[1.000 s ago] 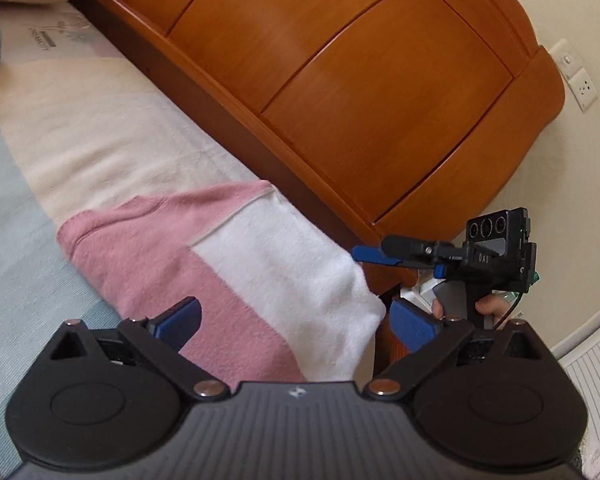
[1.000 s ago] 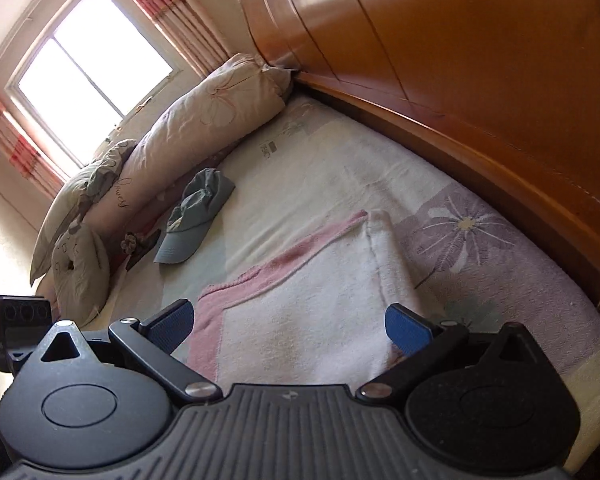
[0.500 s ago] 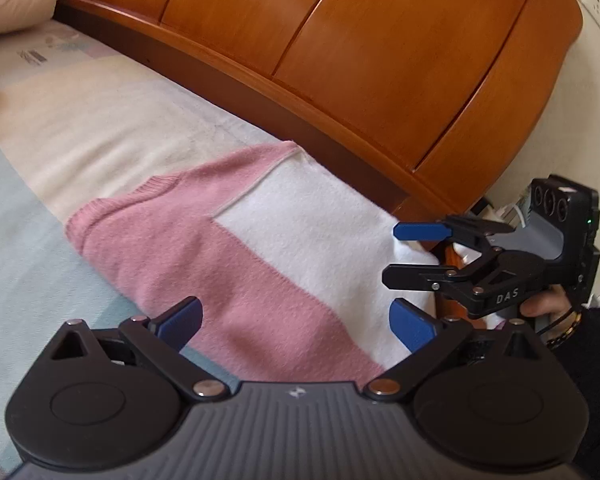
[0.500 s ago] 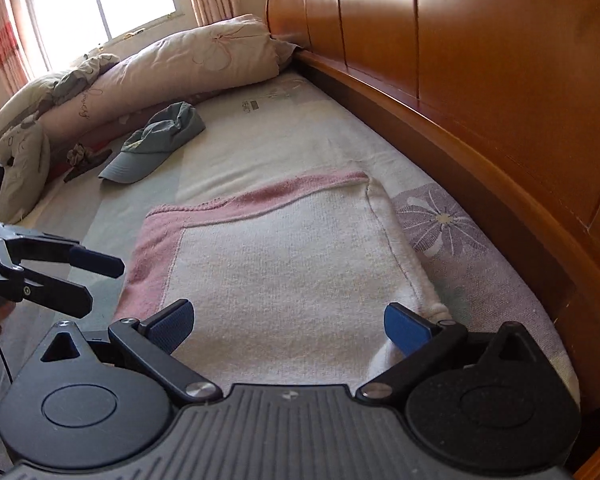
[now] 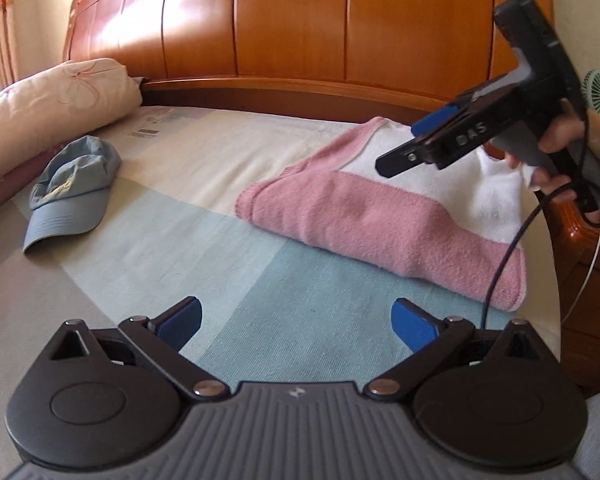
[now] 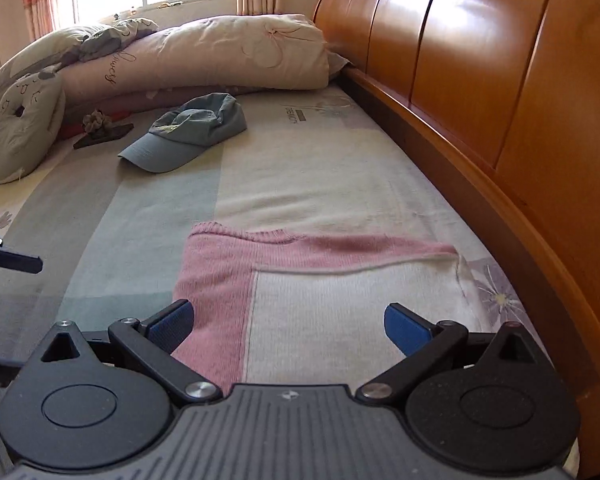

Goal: Fold clothes

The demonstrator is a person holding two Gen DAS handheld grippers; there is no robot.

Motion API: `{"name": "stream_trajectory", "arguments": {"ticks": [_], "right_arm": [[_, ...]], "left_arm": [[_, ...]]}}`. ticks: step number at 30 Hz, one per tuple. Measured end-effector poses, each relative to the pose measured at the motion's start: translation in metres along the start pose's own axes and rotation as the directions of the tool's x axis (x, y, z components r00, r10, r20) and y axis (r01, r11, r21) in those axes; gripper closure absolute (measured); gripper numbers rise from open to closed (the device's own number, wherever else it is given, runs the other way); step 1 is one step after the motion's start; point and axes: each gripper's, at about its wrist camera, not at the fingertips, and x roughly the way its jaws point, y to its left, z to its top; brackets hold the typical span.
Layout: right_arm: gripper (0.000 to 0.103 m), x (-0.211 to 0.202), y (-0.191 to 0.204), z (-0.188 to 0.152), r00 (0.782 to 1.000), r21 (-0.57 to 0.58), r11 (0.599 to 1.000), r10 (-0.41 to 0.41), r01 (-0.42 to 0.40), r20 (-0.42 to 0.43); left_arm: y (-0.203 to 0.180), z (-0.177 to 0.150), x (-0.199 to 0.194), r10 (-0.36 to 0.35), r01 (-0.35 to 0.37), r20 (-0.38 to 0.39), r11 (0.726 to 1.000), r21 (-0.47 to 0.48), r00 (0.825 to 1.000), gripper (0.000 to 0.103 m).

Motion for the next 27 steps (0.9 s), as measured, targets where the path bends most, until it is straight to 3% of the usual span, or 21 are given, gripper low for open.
{"name": "stream_trajectory", "arguments": {"ticks": [4, 8, 12, 15, 18, 21, 27], "right_arm": [[0.0, 0.057, 0.0, -0.008, 0.997, 0.063, 0.998, -0.017, 0.022, -0.071], [0.0, 0.047, -0.006, 0.001, 1.0, 0.101, 0.995, -0.013, 0.015, -0.028], [0.0, 0.062, -0.023, 0.018, 0.991, 0.104, 0.986, -0.13, 0.132, -0.034], [0.0, 0.083, -0.031, 0.024, 0.987, 0.107, 0.983, -0.139, 0.146, -0.077], [0.0, 0.076, -0.018, 0.029, 0.985, 0.08, 0.984, -0.152, 0.158, -0.085], [0.0, 0.04, -0.005, 0.021, 0.996, 0.087, 0.992, -0.086, 0.089, -0.032], [0.0, -0.016, 0.029, -0.039, 0.997, 0.142, 0.987, -0.062, 0.069, -0.05]], "left_arm": [[0.014, -0.012, -0.007, 0.001, -0.002, -0.007, 0.998, -0.063, 1.0, 0.002], [0.028, -0.017, -0.006, 0.002, -0.001, 0.012, 0.996, -0.093, 1.0, 0.002], [0.037, -0.019, 0.003, 0.013, -0.01, 0.02, 0.989, -0.151, 1.0, 0.002], [0.042, -0.019, 0.004, 0.015, -0.01, 0.023, 0.983, -0.182, 1.0, 0.002], [0.046, -0.019, 0.001, 0.038, -0.029, 0.043, 0.981, -0.19, 0.998, 0.002], [0.051, -0.02, -0.005, 0.077, -0.064, 0.054, 0.975, -0.211, 0.996, 0.002], [0.048, -0.023, -0.024, 0.063, -0.05, 0.056, 0.978, -0.205, 0.996, 0.002]]}}
